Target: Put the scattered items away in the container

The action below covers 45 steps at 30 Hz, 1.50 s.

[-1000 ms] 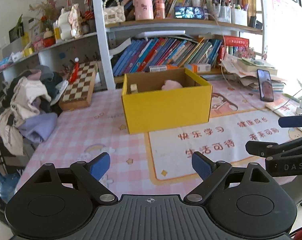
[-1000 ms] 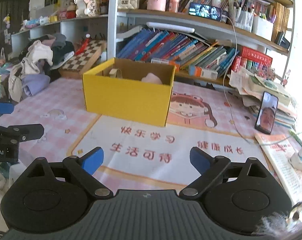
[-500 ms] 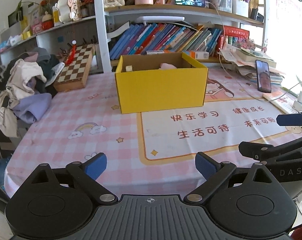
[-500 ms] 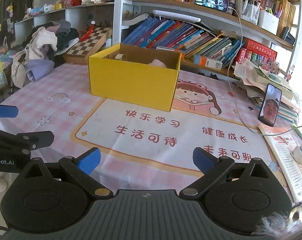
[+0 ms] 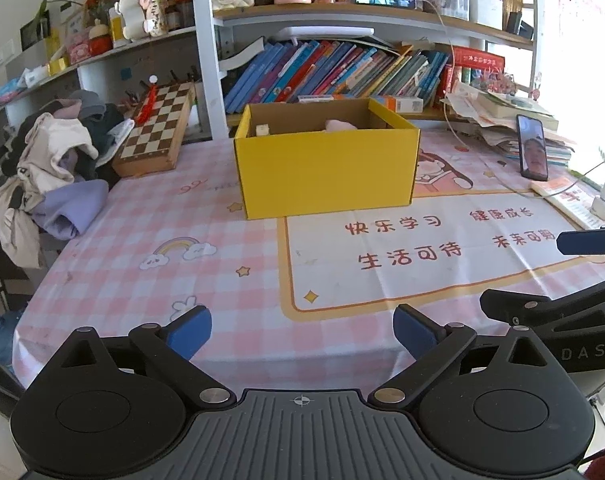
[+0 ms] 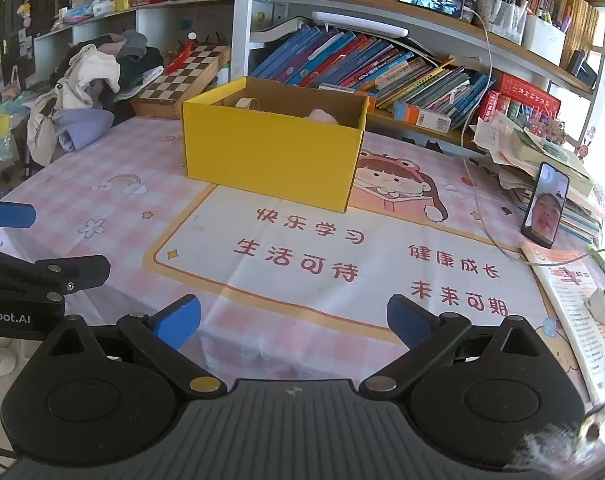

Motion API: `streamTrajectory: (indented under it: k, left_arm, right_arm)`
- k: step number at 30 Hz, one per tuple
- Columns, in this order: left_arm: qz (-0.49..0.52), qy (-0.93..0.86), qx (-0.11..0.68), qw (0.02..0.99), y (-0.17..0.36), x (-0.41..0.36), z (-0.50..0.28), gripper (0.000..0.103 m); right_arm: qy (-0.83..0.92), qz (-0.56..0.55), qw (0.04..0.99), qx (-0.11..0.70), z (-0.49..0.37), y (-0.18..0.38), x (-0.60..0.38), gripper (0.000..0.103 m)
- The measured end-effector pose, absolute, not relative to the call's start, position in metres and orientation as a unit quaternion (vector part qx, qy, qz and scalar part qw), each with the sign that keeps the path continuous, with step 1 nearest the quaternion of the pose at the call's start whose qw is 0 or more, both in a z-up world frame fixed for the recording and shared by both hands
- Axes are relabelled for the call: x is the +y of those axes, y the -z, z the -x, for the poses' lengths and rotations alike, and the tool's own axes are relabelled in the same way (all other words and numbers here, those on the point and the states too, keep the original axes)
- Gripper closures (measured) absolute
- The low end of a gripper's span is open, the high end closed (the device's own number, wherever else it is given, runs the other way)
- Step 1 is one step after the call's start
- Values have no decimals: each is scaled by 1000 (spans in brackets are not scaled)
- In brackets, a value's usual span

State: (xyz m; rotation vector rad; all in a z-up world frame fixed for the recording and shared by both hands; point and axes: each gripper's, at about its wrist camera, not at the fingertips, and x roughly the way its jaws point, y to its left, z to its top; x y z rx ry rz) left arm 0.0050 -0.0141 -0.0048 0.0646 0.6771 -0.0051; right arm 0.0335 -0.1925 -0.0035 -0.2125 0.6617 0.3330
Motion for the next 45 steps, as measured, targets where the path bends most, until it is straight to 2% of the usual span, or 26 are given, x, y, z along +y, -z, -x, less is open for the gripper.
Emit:
streamTrajectory:
  k: [5,45]
  left_arm:
    - [-27,1,339,940,6,-12,-7,3]
    - [-20,-8,353,936,7,-13,-2,0]
  right_arm:
    - [-161,102,927,324,-34,4,-193,0]
    - [-159,105,922,337,-33,9,-189,0]
